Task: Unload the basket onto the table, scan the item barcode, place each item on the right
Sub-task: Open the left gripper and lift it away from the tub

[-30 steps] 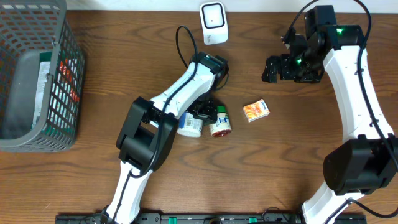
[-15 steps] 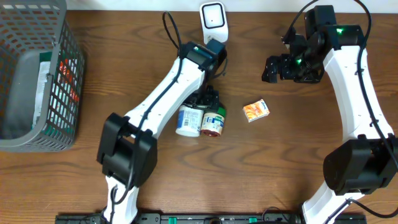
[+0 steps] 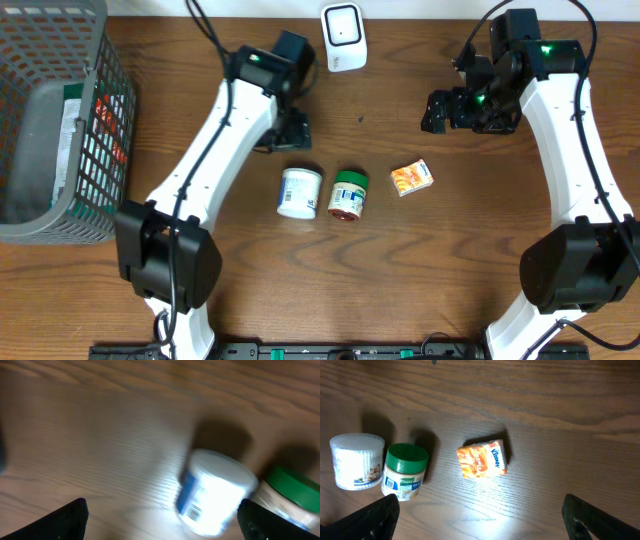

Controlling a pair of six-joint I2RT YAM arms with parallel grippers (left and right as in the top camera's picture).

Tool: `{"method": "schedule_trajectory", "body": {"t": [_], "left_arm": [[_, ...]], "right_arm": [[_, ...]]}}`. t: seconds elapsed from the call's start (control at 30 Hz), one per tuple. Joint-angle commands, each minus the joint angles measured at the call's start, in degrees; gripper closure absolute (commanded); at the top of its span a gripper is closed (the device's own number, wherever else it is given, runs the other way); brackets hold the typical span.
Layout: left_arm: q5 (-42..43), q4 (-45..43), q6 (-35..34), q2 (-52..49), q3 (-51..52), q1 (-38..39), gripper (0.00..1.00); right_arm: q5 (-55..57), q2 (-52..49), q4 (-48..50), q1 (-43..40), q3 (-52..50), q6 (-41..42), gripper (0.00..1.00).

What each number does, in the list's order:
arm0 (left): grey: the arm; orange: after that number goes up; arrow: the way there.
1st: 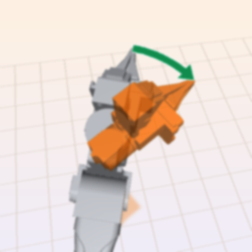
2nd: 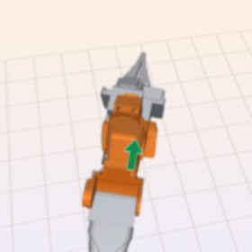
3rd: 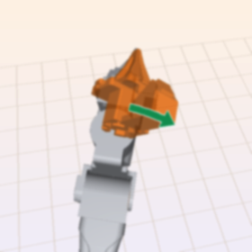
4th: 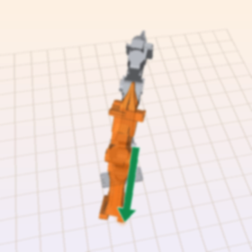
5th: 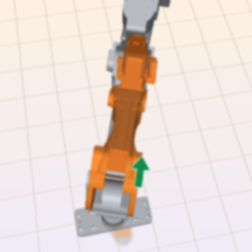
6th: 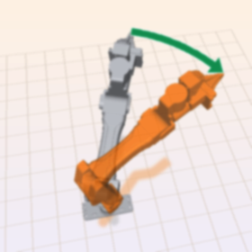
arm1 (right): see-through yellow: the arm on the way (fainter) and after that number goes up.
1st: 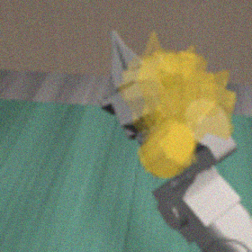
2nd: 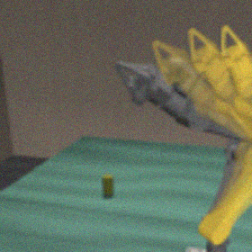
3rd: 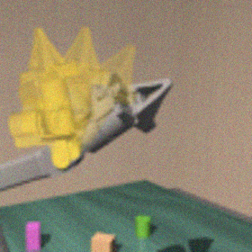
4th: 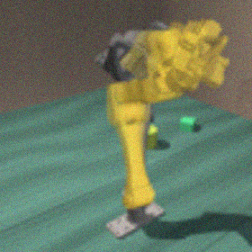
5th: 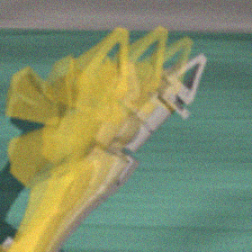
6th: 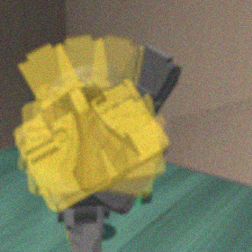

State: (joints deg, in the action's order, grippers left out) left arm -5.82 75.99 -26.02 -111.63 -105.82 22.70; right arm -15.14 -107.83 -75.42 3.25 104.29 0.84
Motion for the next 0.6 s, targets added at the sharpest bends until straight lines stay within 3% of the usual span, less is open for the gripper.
{"method": "schedule_trajectory", "body": {"t": [0.0, 0.23, 0.57], "left_arm": [[-2.75, 0.22, -0.9, 0.39, 2.51, -4.37, 0.09], [-0.44, 3.78, 3.93, 2.89, -1.44, -10.45, 0.09], [-1.33, 4.85, 8.68, 10.1, -25.77, -27.17, 0.06]], "right_arm": [[0.31, 0.94, -0.02, 0.07, 0.9, -0.68, 0.01], [0.33, 0.94, 0.04, 0.07, 0.9, -0.7, 0.01], [0.31, 0.94, 0.22, 0.09, 0.9, -0.68, 0.01]]}}
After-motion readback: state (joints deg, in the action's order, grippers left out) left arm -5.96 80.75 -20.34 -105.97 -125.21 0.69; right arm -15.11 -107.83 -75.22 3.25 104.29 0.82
